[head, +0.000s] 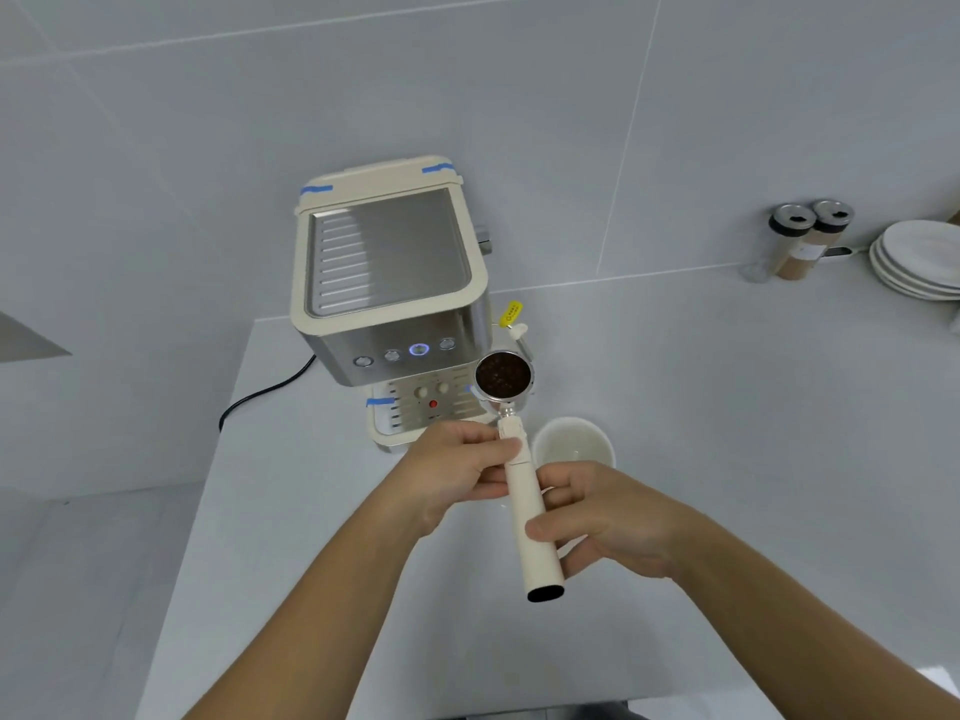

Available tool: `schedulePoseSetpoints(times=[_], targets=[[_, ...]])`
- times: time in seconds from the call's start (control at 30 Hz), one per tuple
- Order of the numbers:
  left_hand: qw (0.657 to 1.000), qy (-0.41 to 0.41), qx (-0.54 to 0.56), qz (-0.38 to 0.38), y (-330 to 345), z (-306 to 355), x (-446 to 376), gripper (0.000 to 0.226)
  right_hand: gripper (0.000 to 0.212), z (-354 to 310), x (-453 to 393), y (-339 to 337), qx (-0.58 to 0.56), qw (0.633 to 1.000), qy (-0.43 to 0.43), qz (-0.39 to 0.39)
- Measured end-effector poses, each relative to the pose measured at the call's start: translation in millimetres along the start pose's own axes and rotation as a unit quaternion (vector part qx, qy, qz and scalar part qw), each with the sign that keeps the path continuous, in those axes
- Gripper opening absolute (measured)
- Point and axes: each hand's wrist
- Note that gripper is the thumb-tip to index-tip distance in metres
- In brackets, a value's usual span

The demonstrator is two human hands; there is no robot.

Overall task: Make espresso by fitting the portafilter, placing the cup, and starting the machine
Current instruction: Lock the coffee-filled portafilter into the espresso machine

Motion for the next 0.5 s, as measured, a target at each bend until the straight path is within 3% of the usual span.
schedulePoseSetpoints(times=[0.13, 0.27, 0.4, 0.5], targets=[[0.994, 0.007, -0.106, -0.020, -27, -3, 19, 0.009, 0.046, 8, -10, 21, -0.003, 1.000, 0.000, 0.004], [0.964, 0.120, -0.221, 0.081, -64, 13, 39, 0.020, 0.043, 19, -23, 39, -0.019, 0.999, 0.011, 0.023], [0.881, 0.312, -0.310, 0.173, -100, 54, 45, 0.017, 0.047, 27, -39, 57, -0.032, 0.999, 0.018, 0.037], [0.797, 0.390, -0.411, 0.206, -116, 82, 32, 0.027, 0.044, 32, -54, 69, -0.048, 0.998, 0.017, 0.046]])
Point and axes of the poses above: each hand's wrist, its own x-axis away from the middle knuckle, its own y-axis out of the palm, z = x × y, and after that the axes turned 2 degrees about z, right-handed
